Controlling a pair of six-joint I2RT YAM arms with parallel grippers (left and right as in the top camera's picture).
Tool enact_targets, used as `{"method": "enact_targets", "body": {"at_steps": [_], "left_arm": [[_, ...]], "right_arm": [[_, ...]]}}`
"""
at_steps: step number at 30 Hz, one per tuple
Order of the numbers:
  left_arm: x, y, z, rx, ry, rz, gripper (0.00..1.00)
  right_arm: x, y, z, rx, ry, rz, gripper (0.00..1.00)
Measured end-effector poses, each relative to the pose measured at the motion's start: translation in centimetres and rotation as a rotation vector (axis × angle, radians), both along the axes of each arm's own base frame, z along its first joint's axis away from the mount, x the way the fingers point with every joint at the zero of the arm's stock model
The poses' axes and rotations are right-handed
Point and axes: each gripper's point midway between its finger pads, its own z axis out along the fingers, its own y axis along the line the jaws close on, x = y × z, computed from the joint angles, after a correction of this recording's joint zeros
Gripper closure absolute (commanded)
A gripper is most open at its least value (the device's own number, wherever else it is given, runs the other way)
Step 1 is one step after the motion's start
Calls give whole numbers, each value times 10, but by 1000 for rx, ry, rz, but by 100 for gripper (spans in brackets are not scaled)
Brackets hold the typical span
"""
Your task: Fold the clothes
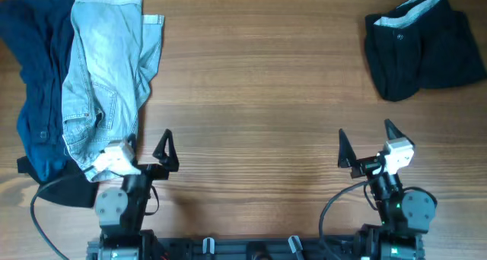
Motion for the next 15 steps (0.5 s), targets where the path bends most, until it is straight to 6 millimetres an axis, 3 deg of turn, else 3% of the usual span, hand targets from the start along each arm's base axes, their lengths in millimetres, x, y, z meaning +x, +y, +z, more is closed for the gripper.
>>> {"method": "enact_targets", "body": {"at_steps": [3,8,11,14,15], "left_arm": [[7,0,0,2,102,-5,0],[42,-3,43,18,229,-39,0],[56,-6,53,45,376,-72,0],[73,-7,72,93,532,-116,0],[78,-7,78,109,579,-135,0]], "right_arm": [[8,2,17,33,38,19,0],[33,13,69,57,80,115,0],[55,24,92,92,132,205,0],[83,33,90,169,295,296,0],[89,35,79,209,410,310,0]]}}
